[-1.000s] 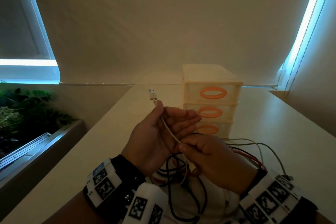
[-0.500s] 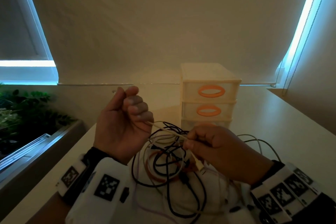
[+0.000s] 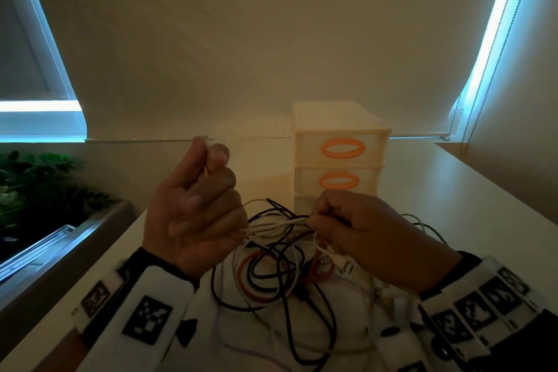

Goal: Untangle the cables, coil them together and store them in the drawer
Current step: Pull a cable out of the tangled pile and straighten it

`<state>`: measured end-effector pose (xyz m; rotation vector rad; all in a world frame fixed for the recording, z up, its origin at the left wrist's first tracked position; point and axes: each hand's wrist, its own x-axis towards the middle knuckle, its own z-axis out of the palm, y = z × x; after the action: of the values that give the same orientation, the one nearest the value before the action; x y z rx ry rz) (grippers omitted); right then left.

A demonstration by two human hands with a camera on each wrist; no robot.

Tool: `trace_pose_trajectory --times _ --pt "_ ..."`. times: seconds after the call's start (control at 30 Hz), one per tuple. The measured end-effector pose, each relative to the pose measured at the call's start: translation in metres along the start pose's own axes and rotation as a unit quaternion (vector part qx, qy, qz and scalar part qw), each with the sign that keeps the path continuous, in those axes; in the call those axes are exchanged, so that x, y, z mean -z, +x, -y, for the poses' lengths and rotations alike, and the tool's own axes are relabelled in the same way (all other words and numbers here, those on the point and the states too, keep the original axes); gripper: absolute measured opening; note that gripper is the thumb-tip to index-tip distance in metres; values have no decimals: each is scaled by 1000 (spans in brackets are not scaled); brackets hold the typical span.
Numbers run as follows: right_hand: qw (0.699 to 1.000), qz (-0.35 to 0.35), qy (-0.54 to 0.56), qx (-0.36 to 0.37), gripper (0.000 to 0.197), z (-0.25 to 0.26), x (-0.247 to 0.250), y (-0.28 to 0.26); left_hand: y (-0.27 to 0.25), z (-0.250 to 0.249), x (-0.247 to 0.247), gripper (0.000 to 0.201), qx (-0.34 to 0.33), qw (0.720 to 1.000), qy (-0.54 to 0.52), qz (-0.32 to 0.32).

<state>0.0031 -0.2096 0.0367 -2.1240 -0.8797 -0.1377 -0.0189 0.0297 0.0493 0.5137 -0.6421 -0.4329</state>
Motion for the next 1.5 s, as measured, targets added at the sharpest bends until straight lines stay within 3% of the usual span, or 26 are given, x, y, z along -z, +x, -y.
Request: trace_pose_trajectory --times 0.13,0.27,0.4,0.5,0.6,0.7,0.73,0.8,0.9,0.97,1.07,1.17,1.33,1.5 --pt "999 -49 -8 10 16 -2 1 1 0 13 3 62 134 977 157 -56" --pt "995 -93 -14 23 15 -6 -9 3 1 24 -8 66 186 904 354 -150" --pt "992 -117 -4 35 17 -8 -14 2 4 29 -11 71 162 821 516 -185" --pt "991 -124 -5 41 10 -5 -14 4 6 36 -15 61 124 781 577 -205" --pt "993 -108 -5 47 6 -3 -12 3 7 39 -8 55 44 731 626 -267" --pt "995 -87 5 44 19 -1 -12 1 7 39 3 54 -67 669 677 -299" --pt "995 -90 5 45 22 -2 -12 1 7 40 5 52 -98 671 672 -297" --pt "995 -94 6 46 25 -3 -10 1 8 44 7 50 -126 707 638 -277" --pt "995 -84 -14 48 19 -4 -4 0 11 50 8 52 -129 801 528 -249" --pt "996 -66 -31 47 20 -8 0 -1 15 49 4 53 -139 870 399 -253" --pt "999 -46 -2 24 29 -15 6 -1 18 45 -2 57 -135 936 216 -244" --pt "996 -74 -19 40 29 -24 10 -1 19 41 -6 58 -140 955 119 -233" --pt "996 -85 -31 25 20 -44 16 -1 11 28 -8 53 -153 954 84 -243" --pt "994 -87 -71 9 26 -57 26 0 -1 1 -1 53 -126 986 -12 -108"
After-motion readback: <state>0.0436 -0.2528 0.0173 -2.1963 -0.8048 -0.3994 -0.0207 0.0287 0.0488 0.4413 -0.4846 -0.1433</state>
